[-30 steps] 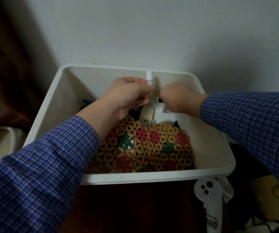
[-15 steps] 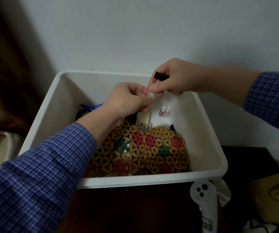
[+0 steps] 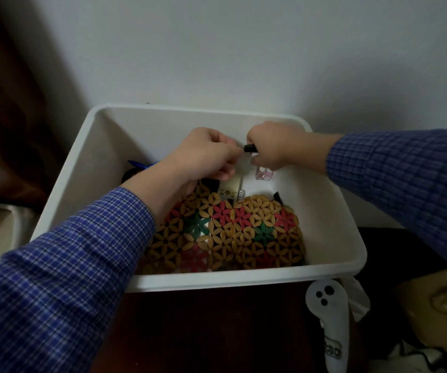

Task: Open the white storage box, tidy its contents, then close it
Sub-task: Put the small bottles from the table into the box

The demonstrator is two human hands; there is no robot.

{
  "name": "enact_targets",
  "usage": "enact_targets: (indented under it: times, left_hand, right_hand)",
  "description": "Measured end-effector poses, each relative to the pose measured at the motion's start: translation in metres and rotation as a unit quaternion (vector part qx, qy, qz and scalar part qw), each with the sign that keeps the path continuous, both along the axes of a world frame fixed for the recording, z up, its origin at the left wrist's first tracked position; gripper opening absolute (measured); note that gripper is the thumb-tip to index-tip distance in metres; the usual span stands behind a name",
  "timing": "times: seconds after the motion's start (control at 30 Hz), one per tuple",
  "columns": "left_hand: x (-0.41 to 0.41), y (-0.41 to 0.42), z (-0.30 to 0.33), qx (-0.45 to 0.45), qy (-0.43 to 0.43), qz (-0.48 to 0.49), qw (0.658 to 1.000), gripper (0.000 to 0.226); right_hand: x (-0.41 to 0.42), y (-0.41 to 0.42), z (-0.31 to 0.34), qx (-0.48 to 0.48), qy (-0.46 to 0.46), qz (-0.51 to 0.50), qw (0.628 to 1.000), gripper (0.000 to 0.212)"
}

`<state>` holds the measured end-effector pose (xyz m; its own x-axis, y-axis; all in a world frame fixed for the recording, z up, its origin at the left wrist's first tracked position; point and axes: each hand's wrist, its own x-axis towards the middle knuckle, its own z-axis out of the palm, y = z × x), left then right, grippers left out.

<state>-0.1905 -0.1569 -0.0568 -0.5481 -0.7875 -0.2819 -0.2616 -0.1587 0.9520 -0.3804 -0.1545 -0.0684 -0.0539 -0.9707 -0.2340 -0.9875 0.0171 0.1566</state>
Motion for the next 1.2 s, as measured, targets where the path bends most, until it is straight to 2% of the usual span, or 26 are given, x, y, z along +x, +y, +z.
enact_targets:
  times: [0.17,0.33,0.67,0.8,0.9,0.97,1.0,1.1,1.2]
  left_hand:
    - [0.002,-0.004,0.001,0.001,0.017,0.009,1.0,0.004]
    - [0.003,-0.006,0.002,-0.001,0.025,-0.001,1.0,0.006]
    - [0.003,-0.007,0.001,-0.002,0.026,0.001,1.0,0.006]
    - [0.004,-0.007,0.001,-0.006,0.018,0.005,1.0,0.007]
    - [0.005,-0.009,0.002,-0.015,0.015,0.026,0.999,0.008]
    - [0.005,-0.01,0.003,-0.017,0.014,0.038,0.999,0.008]
    - [0.006,-0.01,0.003,-0.019,0.012,0.041,0.999,0.008]
    - [0.006,-0.009,0.003,-0.031,-0.001,0.043,0.999,0.009]
    - [0.006,-0.009,0.002,-0.044,-0.018,0.043,0.998,0.011]
  right_hand:
    - [-0.001,-0.004,-0.023,-0.02,0.047,0.04,0.998,0.011]
    - [-0.003,0.003,-0.027,-0.015,0.103,0.081,0.991,0.028]
    - [0.004,0.007,-0.027,-0.01,0.182,0.097,0.978,0.01]
    - [0.007,0.008,-0.013,0.008,0.126,0.03,0.992,0.024]
    - [0.003,0.005,0.01,0.046,-0.046,-0.056,0.996,0.033]
    - [-0.005,0.01,0.027,0.078,-0.185,-0.11,0.974,0.029]
    - [-0.009,0.014,0.034,0.081,-0.208,-0.109,0.969,0.029]
    - [-0.012,0.024,0.034,0.035,-0.138,-0.051,0.989,0.029]
    - [-0.007,0.022,0.025,0.006,-0.072,-0.037,0.997,0.024]
